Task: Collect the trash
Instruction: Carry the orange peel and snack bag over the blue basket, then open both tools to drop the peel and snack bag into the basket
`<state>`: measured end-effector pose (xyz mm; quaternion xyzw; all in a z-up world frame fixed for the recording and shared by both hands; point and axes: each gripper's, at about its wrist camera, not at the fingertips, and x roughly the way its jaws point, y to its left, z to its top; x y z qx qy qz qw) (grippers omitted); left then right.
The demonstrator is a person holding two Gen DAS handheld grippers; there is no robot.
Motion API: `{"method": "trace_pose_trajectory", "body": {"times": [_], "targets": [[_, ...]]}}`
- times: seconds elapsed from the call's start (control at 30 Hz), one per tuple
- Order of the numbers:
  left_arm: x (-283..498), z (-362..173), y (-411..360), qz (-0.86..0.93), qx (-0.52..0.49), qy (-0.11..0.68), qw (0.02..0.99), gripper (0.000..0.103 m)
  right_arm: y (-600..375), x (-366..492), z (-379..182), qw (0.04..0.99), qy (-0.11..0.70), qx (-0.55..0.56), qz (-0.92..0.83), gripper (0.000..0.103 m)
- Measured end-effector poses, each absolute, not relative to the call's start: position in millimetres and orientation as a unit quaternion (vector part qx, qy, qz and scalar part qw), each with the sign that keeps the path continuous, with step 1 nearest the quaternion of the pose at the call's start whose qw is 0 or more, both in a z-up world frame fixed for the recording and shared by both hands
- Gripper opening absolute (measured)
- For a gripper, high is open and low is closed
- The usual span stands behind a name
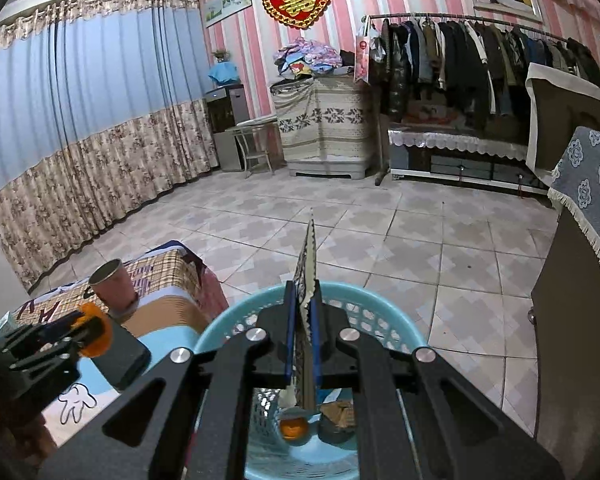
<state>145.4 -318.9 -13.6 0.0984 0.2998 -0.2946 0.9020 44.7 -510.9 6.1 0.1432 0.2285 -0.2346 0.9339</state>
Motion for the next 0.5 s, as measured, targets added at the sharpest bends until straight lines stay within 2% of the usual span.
{"method": "trace_pose_trajectory", "body": {"times": [0.5], "targets": [[139.7,-28.8,-388.1,-0.33,0.125,0.308,0.884,0.037,-533.5,44.7,-18.6,0.921,0.253,0.163,-0.249,0.007]]}}
